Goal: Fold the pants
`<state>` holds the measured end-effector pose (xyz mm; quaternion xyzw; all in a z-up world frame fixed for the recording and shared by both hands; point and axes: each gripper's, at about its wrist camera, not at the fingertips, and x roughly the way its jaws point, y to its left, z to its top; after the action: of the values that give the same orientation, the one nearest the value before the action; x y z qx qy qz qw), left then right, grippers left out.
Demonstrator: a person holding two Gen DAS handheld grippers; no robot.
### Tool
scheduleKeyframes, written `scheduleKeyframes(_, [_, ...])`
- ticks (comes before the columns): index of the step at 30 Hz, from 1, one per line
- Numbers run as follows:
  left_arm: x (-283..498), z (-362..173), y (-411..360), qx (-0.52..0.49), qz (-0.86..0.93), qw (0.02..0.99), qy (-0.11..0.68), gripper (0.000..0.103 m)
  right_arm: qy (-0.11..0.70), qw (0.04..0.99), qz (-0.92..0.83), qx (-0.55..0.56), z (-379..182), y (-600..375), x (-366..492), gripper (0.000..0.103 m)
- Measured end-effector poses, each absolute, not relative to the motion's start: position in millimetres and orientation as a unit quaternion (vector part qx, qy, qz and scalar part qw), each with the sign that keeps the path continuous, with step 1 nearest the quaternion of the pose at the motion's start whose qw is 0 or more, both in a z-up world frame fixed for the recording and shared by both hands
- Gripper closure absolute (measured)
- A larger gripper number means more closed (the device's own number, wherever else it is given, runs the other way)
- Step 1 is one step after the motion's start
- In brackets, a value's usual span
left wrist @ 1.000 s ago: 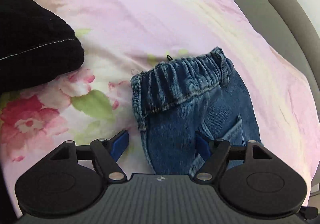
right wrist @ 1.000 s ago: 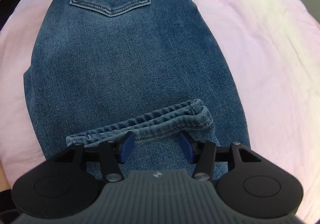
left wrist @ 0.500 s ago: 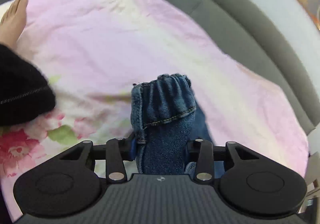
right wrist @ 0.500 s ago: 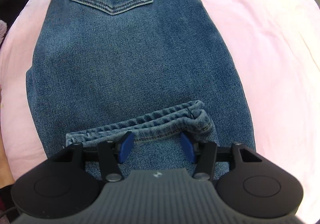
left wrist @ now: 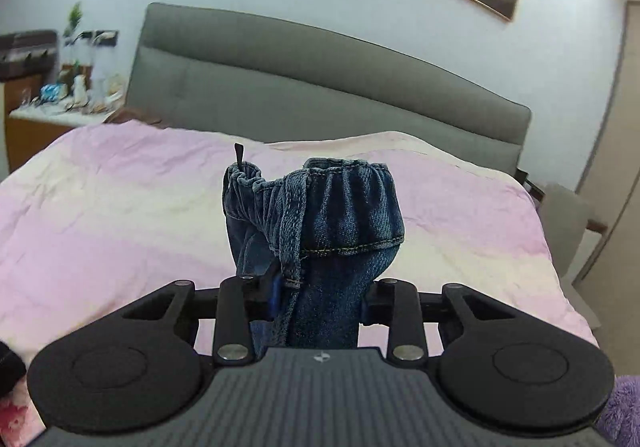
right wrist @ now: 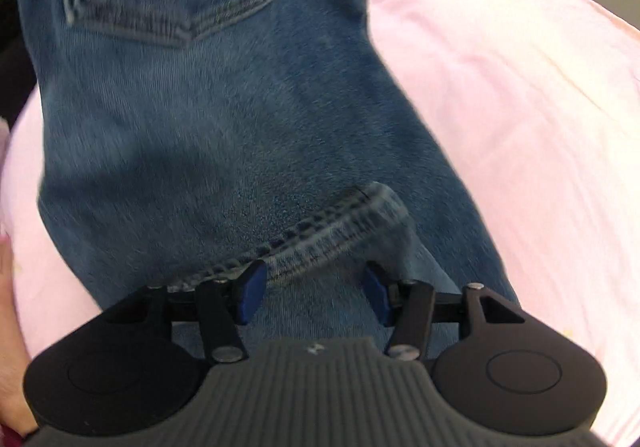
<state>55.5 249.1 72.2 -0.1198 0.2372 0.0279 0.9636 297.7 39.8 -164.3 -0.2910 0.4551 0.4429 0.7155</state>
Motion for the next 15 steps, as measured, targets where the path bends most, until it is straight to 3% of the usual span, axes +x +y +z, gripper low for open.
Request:
scheduleKeyframes(8, [69.9,61.8,128.6,0.002,-0.058,0.958,0.280,0.067,0.459,0.775,0.365,-0.235,-127.9,-88.7,286.0,0.049])
scheduleKeyframes(15, [80.0,-14.3,35.8,0.082,-0.115,0.926,0.350,0.069,0.490,0.801,0.307,-0.156,-126.2,-191.9,269.1,0.049])
